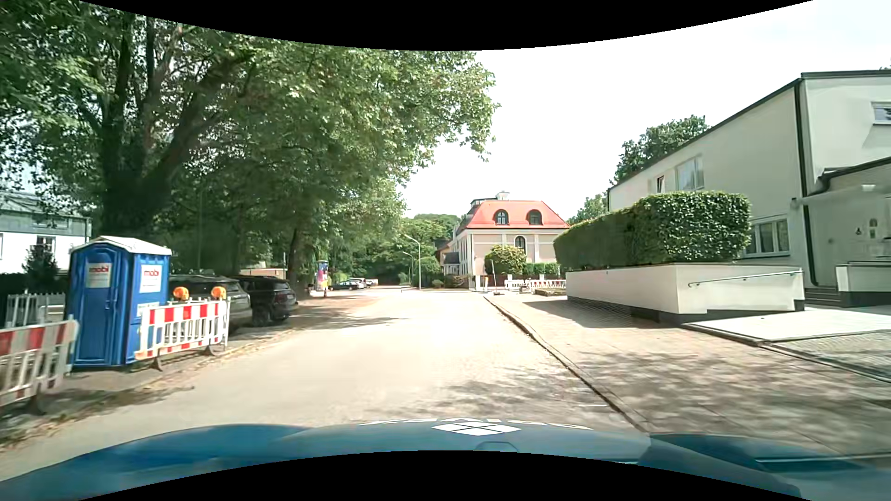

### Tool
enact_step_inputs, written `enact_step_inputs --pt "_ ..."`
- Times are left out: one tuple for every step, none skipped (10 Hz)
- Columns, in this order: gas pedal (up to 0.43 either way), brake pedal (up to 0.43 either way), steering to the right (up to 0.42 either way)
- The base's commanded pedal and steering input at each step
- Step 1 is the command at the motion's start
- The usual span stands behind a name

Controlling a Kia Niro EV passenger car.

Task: Follow the waypoints while adhering to traffic rules and regulations

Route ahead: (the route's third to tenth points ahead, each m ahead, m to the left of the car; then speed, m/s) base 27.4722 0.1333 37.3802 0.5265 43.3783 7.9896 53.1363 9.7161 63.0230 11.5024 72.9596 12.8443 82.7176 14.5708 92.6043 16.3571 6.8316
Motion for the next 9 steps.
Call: enact_step_inputs --pt "0.138 0.0 -0.008" --pt "0.138 0.0 -0.008" --pt "0.11 0.0 -0.01" --pt "0.11 0.0 -0.015" --pt "0.11 0.0 -0.014" --pt "0.11 0.0 -0.012" --pt "0.11 0.0 -0.011" --pt "0.11 0.0 -0.007" --pt "0.098 0.0 -0.002"
